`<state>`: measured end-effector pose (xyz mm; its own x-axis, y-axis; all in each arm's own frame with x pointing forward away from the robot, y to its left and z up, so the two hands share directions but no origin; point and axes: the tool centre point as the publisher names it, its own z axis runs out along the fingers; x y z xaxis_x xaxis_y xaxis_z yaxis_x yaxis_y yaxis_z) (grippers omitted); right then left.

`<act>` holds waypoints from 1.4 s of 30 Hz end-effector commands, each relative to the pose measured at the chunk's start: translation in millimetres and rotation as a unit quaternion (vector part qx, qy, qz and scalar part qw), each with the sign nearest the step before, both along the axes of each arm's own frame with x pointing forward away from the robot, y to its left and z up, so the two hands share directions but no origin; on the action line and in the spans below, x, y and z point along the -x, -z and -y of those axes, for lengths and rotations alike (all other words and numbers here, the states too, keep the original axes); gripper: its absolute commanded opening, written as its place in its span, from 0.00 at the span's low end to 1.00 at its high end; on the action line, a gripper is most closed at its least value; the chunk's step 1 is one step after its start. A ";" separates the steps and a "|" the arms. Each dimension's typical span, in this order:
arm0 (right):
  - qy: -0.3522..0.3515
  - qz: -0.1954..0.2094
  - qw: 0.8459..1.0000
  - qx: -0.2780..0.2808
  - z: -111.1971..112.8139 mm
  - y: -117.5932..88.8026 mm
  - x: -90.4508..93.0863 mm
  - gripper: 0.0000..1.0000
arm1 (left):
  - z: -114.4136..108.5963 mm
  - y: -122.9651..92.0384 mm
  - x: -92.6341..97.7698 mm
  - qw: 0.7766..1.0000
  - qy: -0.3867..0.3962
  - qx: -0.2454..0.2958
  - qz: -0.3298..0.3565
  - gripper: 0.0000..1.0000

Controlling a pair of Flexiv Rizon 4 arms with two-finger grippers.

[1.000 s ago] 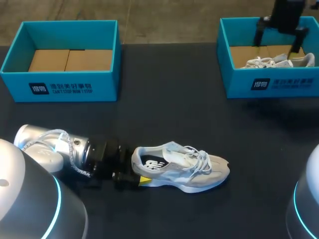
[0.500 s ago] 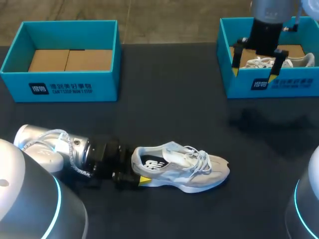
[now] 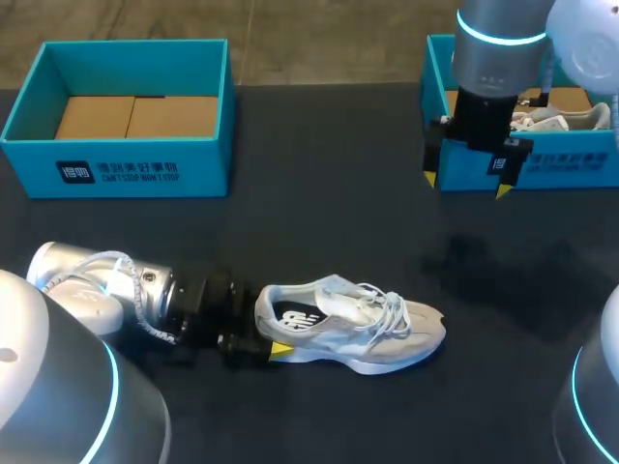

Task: Take the shoe out of the shoebox, open the shoe tongue, remove and reinsert the insole, then place the shoe into the shoebox

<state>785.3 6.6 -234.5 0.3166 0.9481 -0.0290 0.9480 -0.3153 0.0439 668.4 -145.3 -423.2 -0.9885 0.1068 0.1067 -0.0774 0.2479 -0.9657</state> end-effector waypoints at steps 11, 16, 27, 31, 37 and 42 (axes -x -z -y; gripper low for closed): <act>-0.003 0.005 1.000 0.023 -16.2 7.6 7.6 1.00 | 0.9 4.0 1.5 1.000 0.000 -0.001 0.000 0.00; -0.032 0.013 0.999 0.020 -52.8 20.8 32.6 1.00 | 0.9 4.0 1.5 1.000 0.000 -0.001 0.000 0.00; -0.059 0.008 0.998 0.021 -109.0 28.0 77.3 1.00 | 0.9 4.0 1.5 1.000 0.000 -0.001 0.000 0.00; -0.064 0.001 0.998 0.015 -122.6 33.9 89.2 1.00 | 0.9 4.0 1.5 1.000 0.000 -0.001 0.000 0.00; -0.082 -0.033 0.996 0.007 -140.3 39.6 97.8 1.00 | 0.9 4.0 1.5 1.000 0.000 -0.001 0.000 0.00; -0.082 -0.033 0.996 0.007 -140.3 39.6 97.8 1.00 | 0.9 4.0 1.5 1.000 0.000 -0.001 0.000 0.00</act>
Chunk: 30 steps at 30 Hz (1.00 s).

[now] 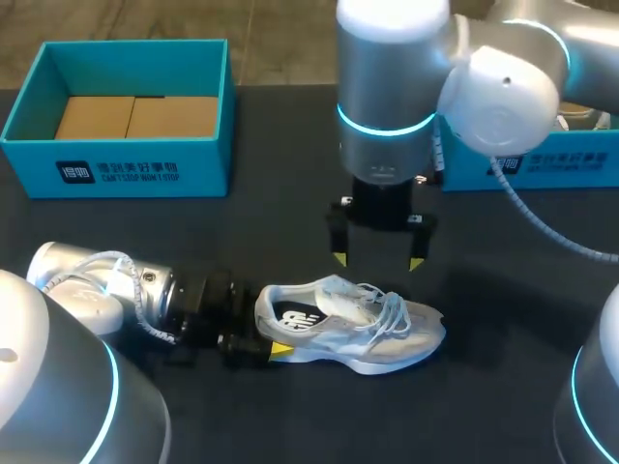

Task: Take the shoe out of the shoebox, open the shoe tongue, remove and reinsert the insole, then place the shoe into the shoebox

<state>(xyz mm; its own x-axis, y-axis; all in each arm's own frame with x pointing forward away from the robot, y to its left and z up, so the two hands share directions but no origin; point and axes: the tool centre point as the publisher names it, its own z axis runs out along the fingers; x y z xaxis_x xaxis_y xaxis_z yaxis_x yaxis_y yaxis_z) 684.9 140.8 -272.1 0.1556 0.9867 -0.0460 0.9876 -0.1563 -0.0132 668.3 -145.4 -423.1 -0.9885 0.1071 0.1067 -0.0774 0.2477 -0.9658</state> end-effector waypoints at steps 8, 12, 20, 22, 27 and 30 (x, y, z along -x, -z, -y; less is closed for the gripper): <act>0.011 0.005 1.000 0.026 -20.1 2.7 2.0 1.00 | 0.8 4.1 1.3 1.000 -0.001 -0.001 0.000 0.00; 0.022 0.017 0.999 0.035 -43.0 5.7 14.5 1.00 | 0.8 4.1 1.3 1.000 -0.001 -0.001 0.000 0.00; 0.024 0.015 0.997 0.071 -67.4 17.3 26.2 1.00 | 0.8 4.1 1.3 1.000 -0.001 -0.001 0.000 0.00; 0.029 0.014 0.996 0.084 -69.4 19.7 27.7 1.00 | 0.8 4.1 1.3 1.000 -0.001 -0.001 0.000 0.00; 0.041 0.015 0.994 0.103 -75.7 26.9 32.8 1.00 | 0.8 4.1 1.3 1.000 -0.001 -0.001 0.000 0.00; 0.043 0.017 0.993 0.110 -81.0 30.6 35.8 1.00 | 0.8 4.1 1.3 1.000 -0.001 -0.001 0.000 0.00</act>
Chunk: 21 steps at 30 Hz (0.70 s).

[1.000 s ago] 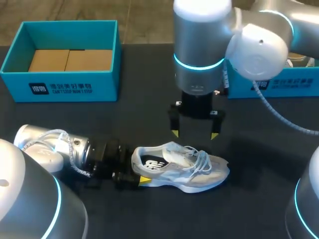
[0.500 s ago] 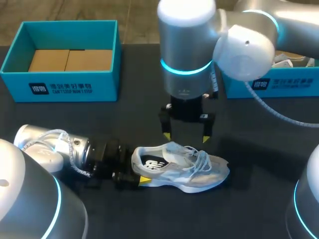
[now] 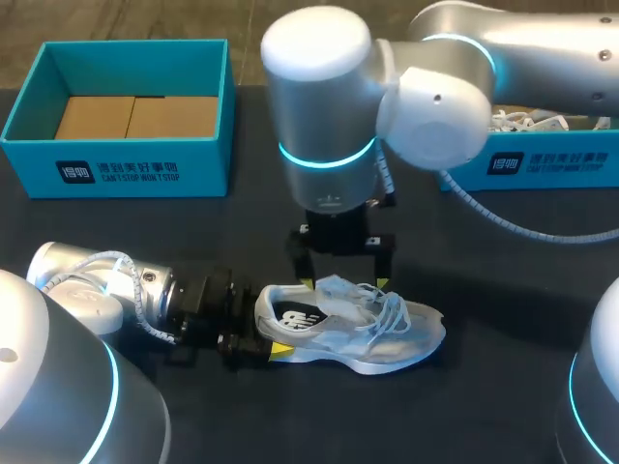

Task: Take the shoe out of the shoebox, open the shoe tongue, remove and reinsert the insole, then place the shoe into the shoebox

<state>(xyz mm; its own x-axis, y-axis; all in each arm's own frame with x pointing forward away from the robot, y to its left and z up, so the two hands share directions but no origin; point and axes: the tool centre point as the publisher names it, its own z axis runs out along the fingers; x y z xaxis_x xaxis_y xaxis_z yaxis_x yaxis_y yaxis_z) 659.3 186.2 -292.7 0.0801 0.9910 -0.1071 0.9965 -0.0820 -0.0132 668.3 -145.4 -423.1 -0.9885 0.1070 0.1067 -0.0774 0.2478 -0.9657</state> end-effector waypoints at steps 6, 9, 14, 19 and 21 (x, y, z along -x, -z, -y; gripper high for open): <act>0.083 0.024 0.991 0.098 -43.9 18.2 13.2 1.00 | 0.8 4.1 1.3 1.000 -0.001 -0.001 0.000 0.00; 0.088 0.021 0.990 0.111 -45.8 23.7 11.6 1.00 | 0.8 4.1 1.3 1.000 -0.001 -0.001 0.000 0.00; 0.105 0.022 0.985 0.136 -45.3 31.1 7.0 1.00 | 0.8 4.1 1.3 1.000 -0.001 -0.001 0.000 0.00; 0.119 0.018 0.982 0.144 -40.8 36.6 3.8 1.00 | 0.8 4.1 1.3 1.000 -0.001 -0.001 0.000 0.00; 0.127 0.017 0.981 0.149 -39.4 38.2 3.9 1.00 | 0.8 4.1 1.3 1.000 -0.001 -0.001 0.000 0.00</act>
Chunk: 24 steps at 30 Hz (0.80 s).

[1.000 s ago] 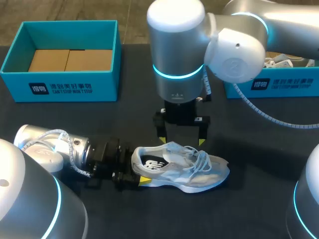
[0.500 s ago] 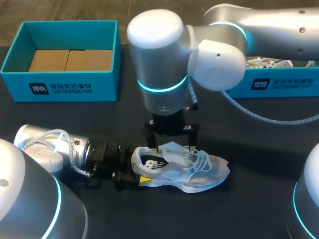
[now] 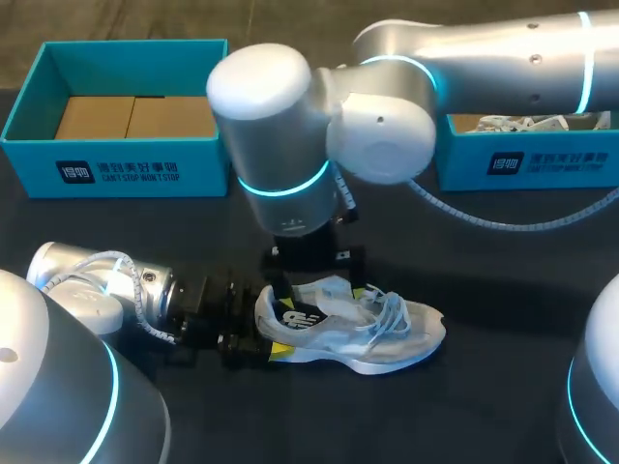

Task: Take the shoe out of the shoebox, open the shoe tongue, remove and reinsert the insole, then place the shoe into the shoebox

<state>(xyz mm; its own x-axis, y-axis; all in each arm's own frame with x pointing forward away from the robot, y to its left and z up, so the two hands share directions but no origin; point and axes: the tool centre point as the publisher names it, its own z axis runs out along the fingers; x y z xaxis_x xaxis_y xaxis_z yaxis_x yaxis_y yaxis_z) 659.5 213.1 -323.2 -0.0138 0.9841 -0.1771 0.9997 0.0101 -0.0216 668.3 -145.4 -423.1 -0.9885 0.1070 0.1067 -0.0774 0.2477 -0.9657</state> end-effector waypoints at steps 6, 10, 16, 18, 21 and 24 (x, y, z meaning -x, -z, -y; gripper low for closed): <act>0.185 0.027 0.976 0.113 -4.8 13.9 5.7 1.00 | 0.8 4.2 1.3 1.000 -0.001 -0.001 0.000 0.00; 0.198 0.029 0.973 0.112 2.2 16.3 8.4 1.00 | 0.8 4.2 1.3 1.000 -0.001 -0.001 0.000 0.00; 0.205 0.031 0.973 0.103 6.9 18.5 7.1 0.93 | 0.8 4.2 1.3 1.000 -0.001 -0.001 0.000 0.00; 0.204 0.033 0.973 0.099 6.6 19.1 6.1 0.81 | 0.8 4.2 1.3 1.000 -0.001 -0.001 0.000 0.00; 0.200 0.032 0.974 0.101 3.0 21.1 2.3 0.65 | 0.8 4.2 1.3 1.000 -0.001 -0.001 0.000 0.00; 0.198 0.032 0.975 0.099 2.0 22.0 0.2 0.58 | 0.8 4.2 1.3 1.000 -0.001 -0.001 0.000 0.00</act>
<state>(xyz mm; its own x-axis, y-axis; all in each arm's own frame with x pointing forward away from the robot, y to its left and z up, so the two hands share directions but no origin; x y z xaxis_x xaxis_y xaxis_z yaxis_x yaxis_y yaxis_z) 663.3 204.8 -343.0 -0.0421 0.9417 -0.3338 0.9968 0.0169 -0.0778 668.3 -145.5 -423.1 -0.9885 0.1071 0.1067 -0.0774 0.2477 -0.9657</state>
